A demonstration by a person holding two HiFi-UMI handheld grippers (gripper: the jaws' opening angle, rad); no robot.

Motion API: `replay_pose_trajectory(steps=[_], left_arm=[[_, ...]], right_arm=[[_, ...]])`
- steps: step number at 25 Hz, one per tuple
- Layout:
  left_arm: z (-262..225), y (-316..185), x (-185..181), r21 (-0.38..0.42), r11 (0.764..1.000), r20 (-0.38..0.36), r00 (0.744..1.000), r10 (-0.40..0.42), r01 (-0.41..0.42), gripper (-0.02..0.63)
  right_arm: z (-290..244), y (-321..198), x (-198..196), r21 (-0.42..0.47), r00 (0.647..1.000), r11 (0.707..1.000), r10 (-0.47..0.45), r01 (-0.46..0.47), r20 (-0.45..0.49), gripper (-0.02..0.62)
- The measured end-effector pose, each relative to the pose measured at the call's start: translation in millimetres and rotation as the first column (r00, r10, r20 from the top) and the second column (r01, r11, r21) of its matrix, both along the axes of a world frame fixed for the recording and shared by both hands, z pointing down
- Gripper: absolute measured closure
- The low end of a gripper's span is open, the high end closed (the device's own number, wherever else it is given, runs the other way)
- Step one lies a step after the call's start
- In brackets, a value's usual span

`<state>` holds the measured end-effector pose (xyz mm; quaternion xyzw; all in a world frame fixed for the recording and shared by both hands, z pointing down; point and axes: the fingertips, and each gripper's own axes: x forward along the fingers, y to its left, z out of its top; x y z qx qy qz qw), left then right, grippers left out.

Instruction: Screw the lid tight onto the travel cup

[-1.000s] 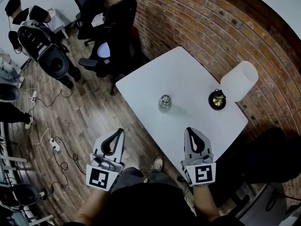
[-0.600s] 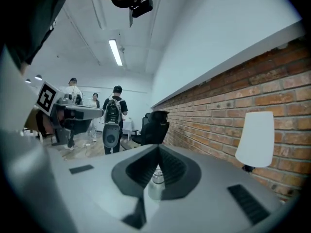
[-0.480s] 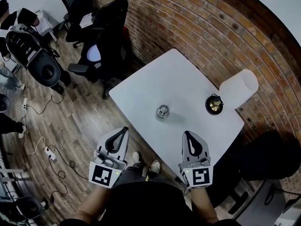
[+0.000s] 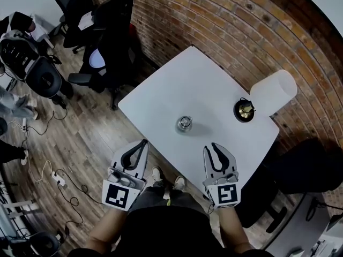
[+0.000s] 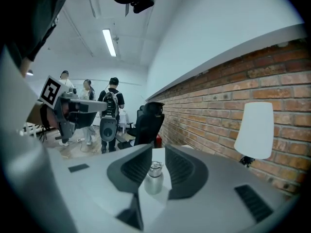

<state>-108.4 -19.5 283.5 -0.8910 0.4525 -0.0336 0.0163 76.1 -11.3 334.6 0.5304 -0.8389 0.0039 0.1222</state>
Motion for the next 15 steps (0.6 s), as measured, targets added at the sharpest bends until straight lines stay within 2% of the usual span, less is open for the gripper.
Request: replay_pose_trajectory(steps=[10,15], left_arm=[[25,-20,11,-0.021,1.000,0.038,0.999,0.015,-0.014,0.581],[49,-26,21,-0.068,0.997,0.055,0.998,0.031,-0.028,0.580]], right_arm=[[64,-34,-17,-0.108,0.998,0.992,-0.060,0.059,-0.010,0.405],[95,-49,-33,-0.142,0.995,0.985,-0.101,0.099,-0.011,0.365]])
